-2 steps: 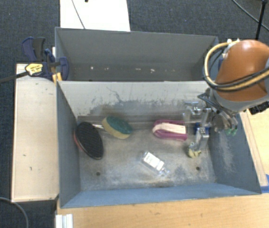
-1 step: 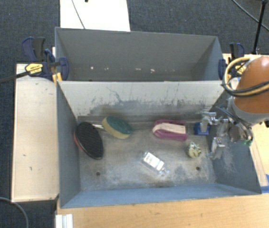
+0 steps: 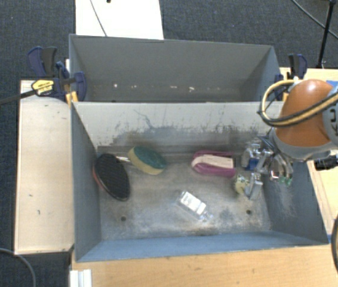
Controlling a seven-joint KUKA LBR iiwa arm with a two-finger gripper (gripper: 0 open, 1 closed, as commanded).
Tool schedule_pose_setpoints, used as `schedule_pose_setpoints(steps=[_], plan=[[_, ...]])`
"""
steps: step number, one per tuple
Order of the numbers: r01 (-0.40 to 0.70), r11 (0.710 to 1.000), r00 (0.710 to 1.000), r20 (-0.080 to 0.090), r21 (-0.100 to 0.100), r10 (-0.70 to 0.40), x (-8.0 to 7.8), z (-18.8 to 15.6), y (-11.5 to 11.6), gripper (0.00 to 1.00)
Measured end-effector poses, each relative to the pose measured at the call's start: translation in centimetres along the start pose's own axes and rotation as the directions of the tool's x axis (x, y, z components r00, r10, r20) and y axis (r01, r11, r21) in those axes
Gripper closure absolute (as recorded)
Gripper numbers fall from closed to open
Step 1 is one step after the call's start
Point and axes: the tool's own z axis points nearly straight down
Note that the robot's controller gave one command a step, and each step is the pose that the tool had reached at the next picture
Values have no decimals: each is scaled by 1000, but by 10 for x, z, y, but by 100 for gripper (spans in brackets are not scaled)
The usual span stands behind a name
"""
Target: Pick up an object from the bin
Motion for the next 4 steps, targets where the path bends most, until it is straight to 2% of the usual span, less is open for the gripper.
schedule_pose_setpoints(steps=[1,2,3,4], plan=[[-27,1000,1000,3,-1,27,43,9,-18,0],[-23,1000,1000,6,0,23,42,8,-18,100],[-189,982,982,10,-2,189,32,8,2,100],[-188,982,982,9,-1,188,32,8,2,100]])
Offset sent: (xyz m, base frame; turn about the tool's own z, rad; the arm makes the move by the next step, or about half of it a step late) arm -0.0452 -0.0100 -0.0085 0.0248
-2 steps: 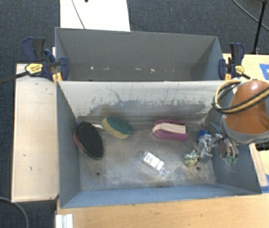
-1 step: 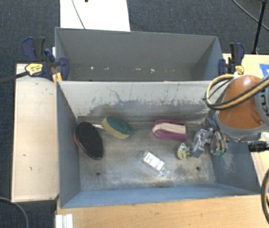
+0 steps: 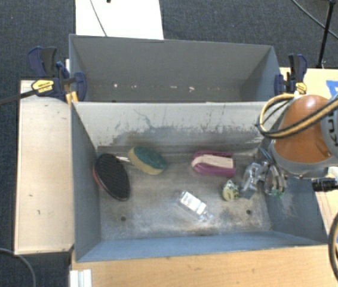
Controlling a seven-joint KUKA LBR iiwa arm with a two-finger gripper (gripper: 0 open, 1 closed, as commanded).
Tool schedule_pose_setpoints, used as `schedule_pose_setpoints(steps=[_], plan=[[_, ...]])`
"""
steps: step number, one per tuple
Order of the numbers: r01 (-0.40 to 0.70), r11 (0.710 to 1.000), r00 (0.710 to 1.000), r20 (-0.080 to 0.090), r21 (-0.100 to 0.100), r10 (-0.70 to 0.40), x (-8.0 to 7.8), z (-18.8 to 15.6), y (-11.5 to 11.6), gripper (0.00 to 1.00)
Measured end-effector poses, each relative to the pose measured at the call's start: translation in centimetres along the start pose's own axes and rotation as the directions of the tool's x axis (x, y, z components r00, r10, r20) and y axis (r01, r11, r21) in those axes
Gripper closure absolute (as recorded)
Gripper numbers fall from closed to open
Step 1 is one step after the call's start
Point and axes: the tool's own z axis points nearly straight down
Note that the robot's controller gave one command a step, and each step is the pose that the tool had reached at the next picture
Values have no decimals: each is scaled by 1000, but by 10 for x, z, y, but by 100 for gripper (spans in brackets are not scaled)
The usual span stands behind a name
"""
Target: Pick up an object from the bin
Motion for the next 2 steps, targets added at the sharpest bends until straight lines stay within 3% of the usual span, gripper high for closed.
schedule_pose_setpoints(steps=[1,2], plan=[[-119,993,993,-5,-1,119,56,-36,25,100],[-87,996,996,5,-4,87,55,-143,42,100]])
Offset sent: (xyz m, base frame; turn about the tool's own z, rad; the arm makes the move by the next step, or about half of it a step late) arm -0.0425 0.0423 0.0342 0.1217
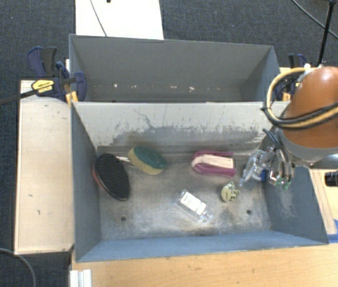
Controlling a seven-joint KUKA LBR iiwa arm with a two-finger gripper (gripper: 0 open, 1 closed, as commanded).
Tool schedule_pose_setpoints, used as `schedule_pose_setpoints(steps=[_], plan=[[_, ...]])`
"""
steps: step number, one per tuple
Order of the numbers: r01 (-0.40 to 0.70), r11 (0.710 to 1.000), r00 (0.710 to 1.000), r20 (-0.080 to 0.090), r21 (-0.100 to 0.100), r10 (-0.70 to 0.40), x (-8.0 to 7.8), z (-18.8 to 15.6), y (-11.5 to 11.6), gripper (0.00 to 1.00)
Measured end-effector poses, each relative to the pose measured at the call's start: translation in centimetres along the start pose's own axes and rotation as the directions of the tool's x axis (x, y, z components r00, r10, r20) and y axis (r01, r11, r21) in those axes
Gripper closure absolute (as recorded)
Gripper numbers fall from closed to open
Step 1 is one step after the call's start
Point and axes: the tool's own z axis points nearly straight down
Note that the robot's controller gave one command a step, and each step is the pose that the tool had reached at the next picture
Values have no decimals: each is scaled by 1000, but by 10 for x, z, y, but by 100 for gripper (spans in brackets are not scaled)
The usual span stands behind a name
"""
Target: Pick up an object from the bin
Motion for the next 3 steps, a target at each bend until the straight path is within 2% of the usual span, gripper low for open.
schedule_pose_setpoints(steps=[1,2,3], plan=[[323,946,946,-12,0,-323,21,48,32,100],[333,943,943,-7,1,-333,12,51,24,100],[334,943,943,-7,1,-334,12,50,24,0]])
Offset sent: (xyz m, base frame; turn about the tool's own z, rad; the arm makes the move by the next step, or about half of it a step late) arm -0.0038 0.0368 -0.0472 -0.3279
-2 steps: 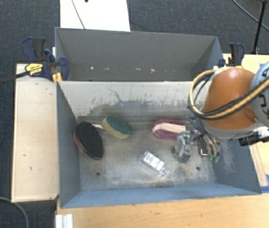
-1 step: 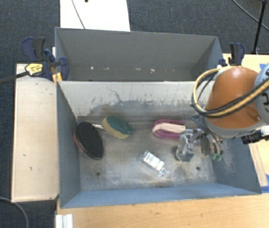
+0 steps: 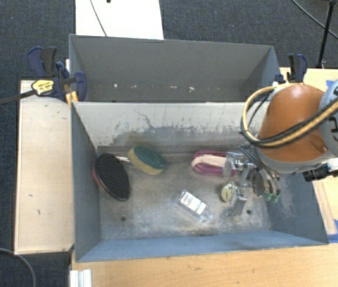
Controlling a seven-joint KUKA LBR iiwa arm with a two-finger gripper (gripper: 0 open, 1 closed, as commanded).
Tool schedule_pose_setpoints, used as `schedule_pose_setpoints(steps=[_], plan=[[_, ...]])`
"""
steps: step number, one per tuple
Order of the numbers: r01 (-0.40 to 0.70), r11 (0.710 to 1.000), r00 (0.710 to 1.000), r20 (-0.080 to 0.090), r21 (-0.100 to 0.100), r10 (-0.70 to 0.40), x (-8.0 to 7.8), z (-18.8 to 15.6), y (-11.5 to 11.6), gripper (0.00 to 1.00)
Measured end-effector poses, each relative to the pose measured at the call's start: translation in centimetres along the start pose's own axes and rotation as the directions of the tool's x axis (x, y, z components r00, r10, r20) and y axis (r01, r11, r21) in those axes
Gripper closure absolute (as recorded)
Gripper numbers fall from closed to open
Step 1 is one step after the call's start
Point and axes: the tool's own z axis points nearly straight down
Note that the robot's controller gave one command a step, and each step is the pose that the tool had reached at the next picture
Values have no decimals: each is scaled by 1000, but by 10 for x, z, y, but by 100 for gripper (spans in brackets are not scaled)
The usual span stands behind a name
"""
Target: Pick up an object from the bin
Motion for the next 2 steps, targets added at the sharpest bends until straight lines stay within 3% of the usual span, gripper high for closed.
schedule_pose_setpoints(steps=[1,2], plan=[[-3,1000,1000,-7,2,3,-21,70,-47,0],[-145,989,989,-5,0,145,-5,93,-44,0]])
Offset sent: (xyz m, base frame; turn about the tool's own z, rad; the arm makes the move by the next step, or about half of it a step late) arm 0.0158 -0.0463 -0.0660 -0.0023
